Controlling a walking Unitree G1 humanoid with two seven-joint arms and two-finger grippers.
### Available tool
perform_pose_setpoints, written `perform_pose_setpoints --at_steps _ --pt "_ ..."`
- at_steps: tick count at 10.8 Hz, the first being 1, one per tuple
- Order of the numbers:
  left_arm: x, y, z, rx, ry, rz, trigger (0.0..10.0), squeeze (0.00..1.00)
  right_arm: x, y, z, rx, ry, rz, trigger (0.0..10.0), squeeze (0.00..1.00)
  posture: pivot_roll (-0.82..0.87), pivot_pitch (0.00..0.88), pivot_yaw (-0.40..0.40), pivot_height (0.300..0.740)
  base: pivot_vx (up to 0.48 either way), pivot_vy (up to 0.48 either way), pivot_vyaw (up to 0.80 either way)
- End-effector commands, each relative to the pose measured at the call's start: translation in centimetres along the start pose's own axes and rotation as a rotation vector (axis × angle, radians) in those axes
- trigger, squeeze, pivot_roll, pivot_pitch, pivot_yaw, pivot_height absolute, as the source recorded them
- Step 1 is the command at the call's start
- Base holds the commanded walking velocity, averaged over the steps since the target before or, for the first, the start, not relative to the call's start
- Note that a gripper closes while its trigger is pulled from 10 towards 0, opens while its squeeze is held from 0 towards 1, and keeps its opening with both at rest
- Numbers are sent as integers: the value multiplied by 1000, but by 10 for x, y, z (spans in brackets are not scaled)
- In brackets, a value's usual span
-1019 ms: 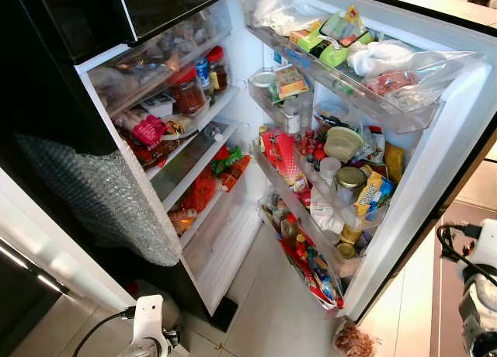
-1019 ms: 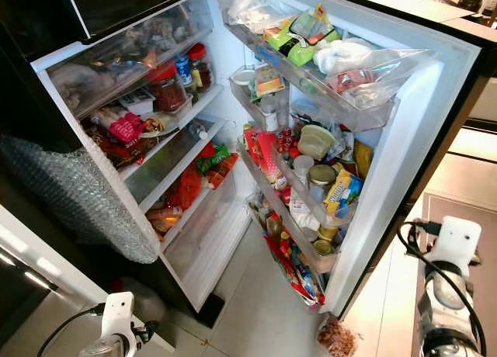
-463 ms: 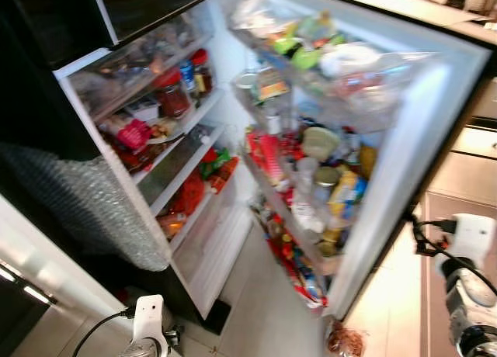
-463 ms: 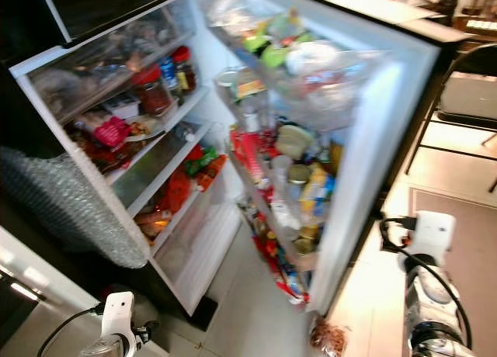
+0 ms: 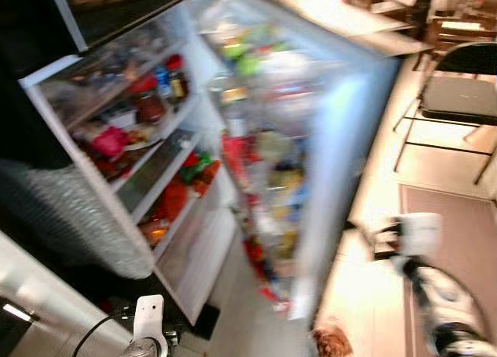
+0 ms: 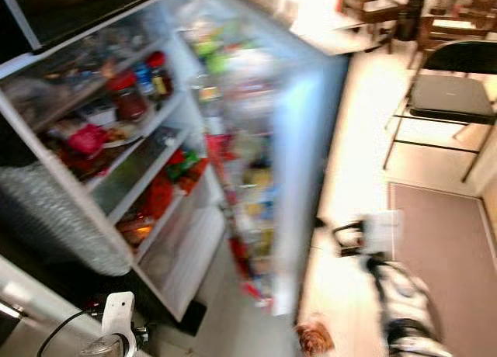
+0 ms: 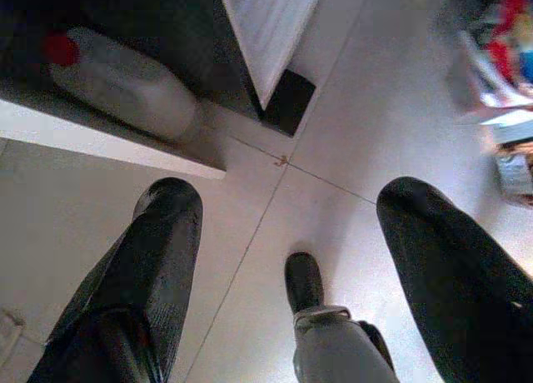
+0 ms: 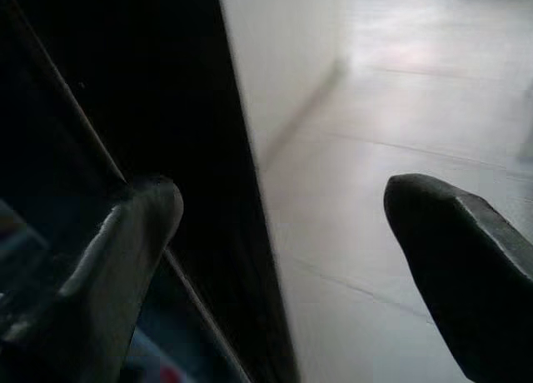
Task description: Restocking fridge
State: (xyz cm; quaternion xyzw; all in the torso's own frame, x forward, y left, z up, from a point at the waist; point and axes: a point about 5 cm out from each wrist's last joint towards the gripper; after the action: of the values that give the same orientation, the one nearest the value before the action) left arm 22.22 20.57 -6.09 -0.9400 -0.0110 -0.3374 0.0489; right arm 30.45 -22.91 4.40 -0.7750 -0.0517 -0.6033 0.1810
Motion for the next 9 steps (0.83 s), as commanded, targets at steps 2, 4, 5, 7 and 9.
perform_pose_setpoints --at_steps 2,4,5,7,9 --pt "-3 -4 -1 9 -15 14 10000 0 1 -49 22 354 -53 -51 10000 0 24 0 83 740 0 0 0" --pt "-3 -4 -1 8 -15 14 10000 0 -2 -55 21 425 -84 -48 10000 0 21 0 80 740 0 0 0" --pt "-3 -3 0 7 -15 13 10000 0 -4 -54 19 445 -101 -37 10000 0 21 0 79 740 0 0 0" --pt "-3 -3 0 6 -14 9 10000 0 -9 -51 13 456 -142 -38 10000 0 20 0 77 740 0 0 0" --pt "-3 -3 0 7 -14 8 10000 0 -13 -46 12 397 -157 -34 10000 0 19 0 78 740 0 0 0"
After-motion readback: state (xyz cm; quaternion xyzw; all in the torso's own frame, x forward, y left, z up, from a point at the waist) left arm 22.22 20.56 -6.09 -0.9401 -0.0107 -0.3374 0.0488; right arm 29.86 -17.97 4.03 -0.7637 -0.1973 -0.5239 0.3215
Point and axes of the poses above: a point about 5 cm out from each wrist's last joint towards the gripper, its own z axis pointing out of the wrist towards the gripper, its own x axis along the axis of the wrist's last joint, y = z × x, and after that the axes turned 6 degrees about z, right-handed
